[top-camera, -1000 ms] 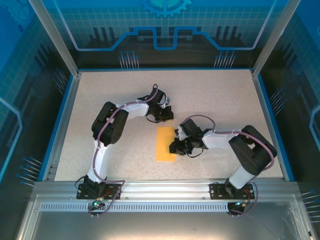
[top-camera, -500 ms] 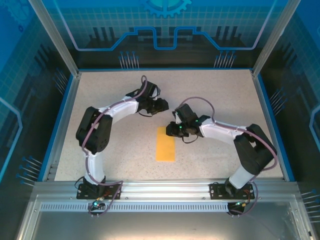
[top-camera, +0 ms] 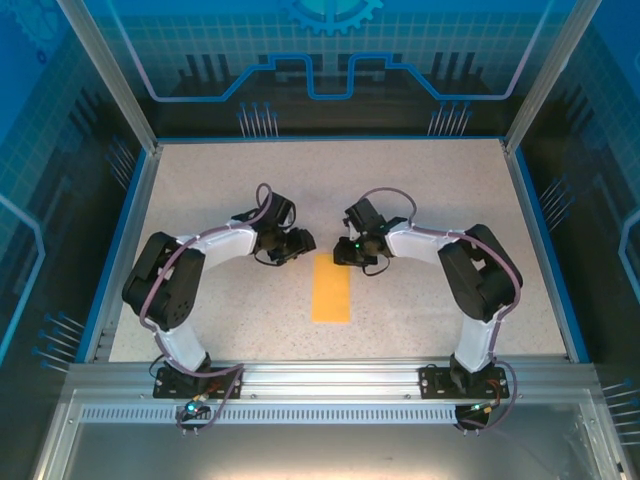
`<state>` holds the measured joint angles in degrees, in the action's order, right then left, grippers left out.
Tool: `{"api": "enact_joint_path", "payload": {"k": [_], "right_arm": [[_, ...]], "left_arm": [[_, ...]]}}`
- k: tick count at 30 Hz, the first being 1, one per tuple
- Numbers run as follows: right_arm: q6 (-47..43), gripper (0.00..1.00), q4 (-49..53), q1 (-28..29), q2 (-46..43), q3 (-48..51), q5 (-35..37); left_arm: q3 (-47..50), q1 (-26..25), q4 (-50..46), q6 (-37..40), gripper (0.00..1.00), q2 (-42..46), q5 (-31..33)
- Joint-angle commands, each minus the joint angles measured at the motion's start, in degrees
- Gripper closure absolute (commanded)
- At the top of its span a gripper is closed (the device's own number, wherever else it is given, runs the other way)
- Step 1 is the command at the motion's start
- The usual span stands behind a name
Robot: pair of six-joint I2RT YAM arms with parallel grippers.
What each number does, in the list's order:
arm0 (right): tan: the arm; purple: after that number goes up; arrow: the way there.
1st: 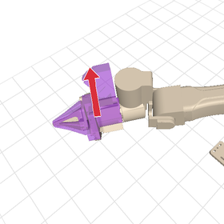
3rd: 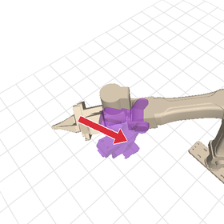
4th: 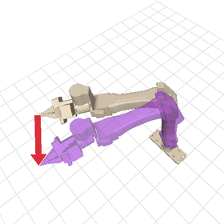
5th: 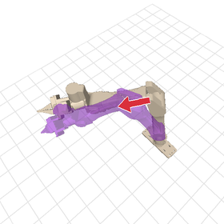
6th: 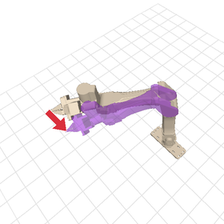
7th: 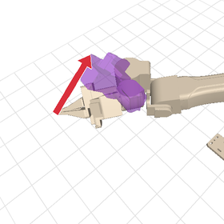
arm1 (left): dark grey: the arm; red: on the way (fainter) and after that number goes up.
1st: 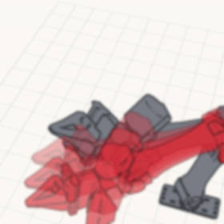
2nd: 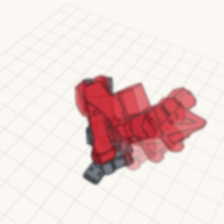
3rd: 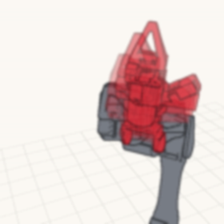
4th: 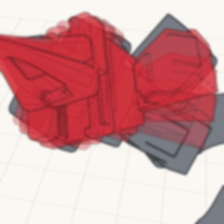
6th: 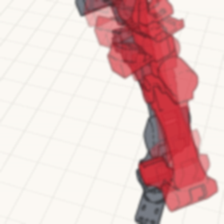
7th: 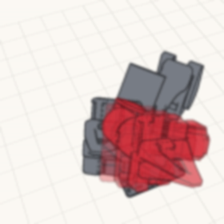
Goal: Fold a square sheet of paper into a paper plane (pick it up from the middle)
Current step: First fold in half a square sheet of paper at the center of the table.
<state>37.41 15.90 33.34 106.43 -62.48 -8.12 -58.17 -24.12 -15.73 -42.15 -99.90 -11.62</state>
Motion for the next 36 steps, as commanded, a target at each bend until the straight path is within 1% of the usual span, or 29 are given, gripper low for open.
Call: {"api": "enact_joint_path", "payload": {"k": [1,9,13,21,25,29,32,34,36], "right_arm": [[-1.4,0.72,1.6,-0.2,2.0,-2.2,-1.4],[-2.1,0.72,3.7,-0.5,4.6,-4.7,2.5],[-0.7,0.72,3.8,-1.5,6.2,-6.2,4.4],[1.5,0.73,4.8,-3.0,8.0,-9.7,8.6],[-0.5,0.72,4.6,-2.8,4.2,-9.8,8.1],[-2.6,0.71,5.0,-0.7,0.5,-8.0,6.8],[-3.2,0.70,4.9,0.6,0.2,-7.1,5.0],[-3.1,0.69,4.9,0.7,1.2,-7.1,3.4],[-3.0,0.69,5.2,0.7,2.0,-7.0,3.3]], "left_arm": [[2.1,0.1,1.1,-1.8,0.42,3.9,0.5],[5.2,-0.1,0.5,-2.4,0.41,8.1,-0.5],[6.9,-0.2,0.4,-2.6,0.40,9.8,-1.8],[9.7,-2.3,0.6,-4.1,0.39,11.7,-2.9],[11.2,-3.2,0.6,-5.4,0.39,12.9,-3.2],[12.1,-4.4,1.1,-6.2,0.38,13.6,-3.9],[12.9,-5.2,1.6,-7.1,0.38,13.6,-4.5],[13.7,-5.5,2.6,-8.3,0.38,13.6,-5.3],[14.5,-5.9,4.0,-9.6,0.37,13.3,-6.7]]}}
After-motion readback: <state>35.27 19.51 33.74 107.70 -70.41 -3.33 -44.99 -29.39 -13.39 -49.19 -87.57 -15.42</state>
